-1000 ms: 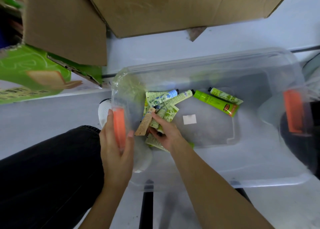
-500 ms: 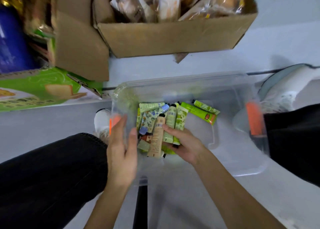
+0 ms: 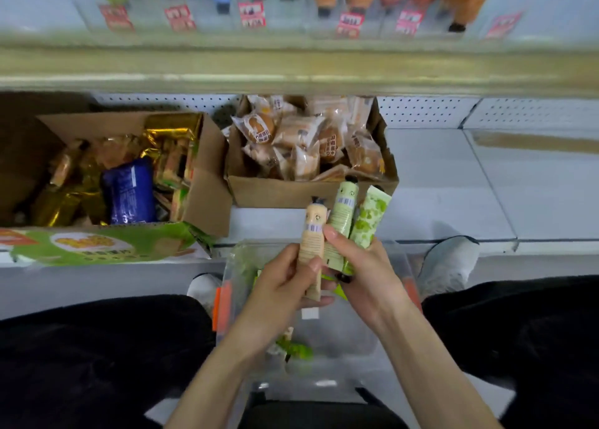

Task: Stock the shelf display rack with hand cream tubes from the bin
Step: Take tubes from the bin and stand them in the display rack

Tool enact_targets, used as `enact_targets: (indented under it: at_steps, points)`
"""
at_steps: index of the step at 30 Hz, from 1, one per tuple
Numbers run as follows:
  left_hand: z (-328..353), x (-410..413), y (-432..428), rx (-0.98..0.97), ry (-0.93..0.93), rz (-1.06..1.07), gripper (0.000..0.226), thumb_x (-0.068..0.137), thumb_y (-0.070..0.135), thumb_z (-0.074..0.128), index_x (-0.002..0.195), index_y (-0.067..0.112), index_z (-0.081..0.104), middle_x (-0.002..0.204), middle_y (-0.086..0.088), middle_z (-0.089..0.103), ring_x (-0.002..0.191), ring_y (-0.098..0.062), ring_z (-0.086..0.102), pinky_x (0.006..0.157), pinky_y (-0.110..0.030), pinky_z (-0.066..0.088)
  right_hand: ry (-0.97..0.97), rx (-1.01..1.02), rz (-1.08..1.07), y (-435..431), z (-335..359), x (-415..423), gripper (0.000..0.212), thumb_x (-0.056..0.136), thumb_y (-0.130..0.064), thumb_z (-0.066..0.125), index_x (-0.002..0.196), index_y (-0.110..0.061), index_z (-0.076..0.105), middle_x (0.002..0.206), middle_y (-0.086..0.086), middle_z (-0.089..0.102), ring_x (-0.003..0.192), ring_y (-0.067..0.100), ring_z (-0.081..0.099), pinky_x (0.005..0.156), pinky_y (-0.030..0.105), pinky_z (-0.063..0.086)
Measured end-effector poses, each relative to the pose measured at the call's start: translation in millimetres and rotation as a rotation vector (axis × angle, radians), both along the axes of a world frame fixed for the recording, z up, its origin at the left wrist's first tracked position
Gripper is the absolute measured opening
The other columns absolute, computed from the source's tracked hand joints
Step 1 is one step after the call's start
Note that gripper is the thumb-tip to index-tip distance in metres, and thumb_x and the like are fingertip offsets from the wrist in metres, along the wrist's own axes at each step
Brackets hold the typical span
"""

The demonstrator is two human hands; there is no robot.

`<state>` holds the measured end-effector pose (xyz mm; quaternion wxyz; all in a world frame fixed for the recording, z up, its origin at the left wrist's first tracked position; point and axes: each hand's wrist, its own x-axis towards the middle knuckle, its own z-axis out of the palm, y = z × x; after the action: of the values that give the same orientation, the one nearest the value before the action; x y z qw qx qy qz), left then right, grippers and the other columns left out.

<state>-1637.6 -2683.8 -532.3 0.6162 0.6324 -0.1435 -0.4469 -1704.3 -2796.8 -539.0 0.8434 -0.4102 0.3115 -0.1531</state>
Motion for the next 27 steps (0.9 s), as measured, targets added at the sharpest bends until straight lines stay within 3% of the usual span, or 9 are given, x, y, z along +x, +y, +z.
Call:
enact_targets:
  at_steps: [3, 6, 8, 13, 16, 19, 22, 27]
  points:
    - [27, 7, -3, -0.070, -0.034, 0.041, 0.016, 0.094, 0.009, 0.049, 0.105, 0.008, 0.059, 0.084, -0.005, 0.071, 0.078, -0.018, 0.071, 0.068, -0.031, 0.059, -0.030, -0.060, 0.026, -2, 35, 3, 0.035, 0.073, -0.026, 0.070, 0.100, -0.004, 0.067, 0.086, 0.014, 0.069, 0.068, 0.020, 0.066, 0.058, 0.029, 0.051]
    - [51, 13, -5, -0.127, -0.066, 0.074, 0.015, 0.092, 0.007, 0.052, 0.100, 0.014, 0.063, 0.079, -0.004, 0.070, 0.077, -0.019, 0.072, 0.063, -0.031, 0.059, -0.042, -0.168, 0.045, -3, 62, 5, 0.031, 0.075, -0.027, 0.074, 0.100, -0.011, 0.070, 0.095, 0.012, 0.072, 0.085, 0.025, 0.069, 0.077, 0.040, 0.053]
    - [65, 17, -5, -0.154, -0.092, 0.075, 0.017, 0.090, 0.006, 0.055, 0.101, 0.015, 0.064, 0.082, -0.005, 0.071, 0.077, -0.019, 0.072, 0.061, -0.030, 0.058, -0.064, -0.213, 0.043, -3, 77, 7, 0.030, 0.075, -0.026, 0.073, 0.102, -0.014, 0.070, 0.101, 0.010, 0.073, 0.095, 0.026, 0.068, 0.084, 0.039, 0.053]
    - [94, 28, -4, -0.188, -0.177, 0.091, 0.021, 0.087, 0.008, 0.060, 0.106, 0.017, 0.065, 0.086, -0.003, 0.072, 0.076, -0.012, 0.069, 0.062, -0.024, 0.055, -0.133, -0.256, 0.075, 0, 110, 17, 0.024, 0.075, -0.028, 0.065, 0.096, -0.023, 0.073, 0.101, 0.005, 0.074, 0.095, 0.020, 0.069, 0.080, 0.028, 0.055]
    - [109, 36, -6, -0.174, -0.265, 0.075, 0.021, 0.087, 0.010, 0.062, 0.102, 0.024, 0.064, 0.089, 0.002, 0.073, 0.079, -0.006, 0.067, 0.073, -0.025, 0.057, -0.172, -0.286, 0.117, 0, 125, 26, 0.031, 0.077, -0.025, 0.063, 0.107, -0.019, 0.068, 0.108, 0.007, 0.072, 0.102, 0.023, 0.067, 0.086, 0.034, 0.054]
    - [118, 44, -4, -0.189, -0.282, 0.062, 0.024, 0.086, 0.009, 0.062, 0.104, 0.023, 0.064, 0.092, 0.007, 0.074, 0.082, -0.005, 0.069, 0.079, -0.030, 0.058, -0.208, -0.296, 0.171, 0, 136, 33, 0.035, 0.078, -0.026, 0.061, 0.110, -0.013, 0.066, 0.107, 0.011, 0.071, 0.096, 0.024, 0.069, 0.073, 0.030, 0.056]
    - [124, 55, 0, -0.203, -0.279, 0.088, 0.019, 0.084, 0.011, 0.064, 0.099, 0.021, 0.068, 0.089, 0.004, 0.075, 0.078, -0.009, 0.070, 0.072, -0.025, 0.058, -0.188, -0.298, 0.173, 0, 146, 41, 0.041, 0.082, -0.029, 0.060, 0.117, -0.007, 0.064, 0.103, 0.013, 0.071, 0.080, 0.018, 0.068, 0.055, 0.022, 0.051]
    - [129, 71, 4, -0.208, -0.258, 0.163, 0.020, 0.083, 0.011, 0.066, 0.097, 0.026, 0.069, 0.089, 0.008, 0.075, 0.081, -0.009, 0.070, 0.075, -0.027, 0.058, -0.142, -0.352, 0.218, 3, 157, 57, 0.036, 0.081, -0.036, 0.061, 0.111, -0.017, 0.069, 0.106, 0.007, 0.072, 0.088, 0.017, 0.067, 0.061, 0.021, 0.051]
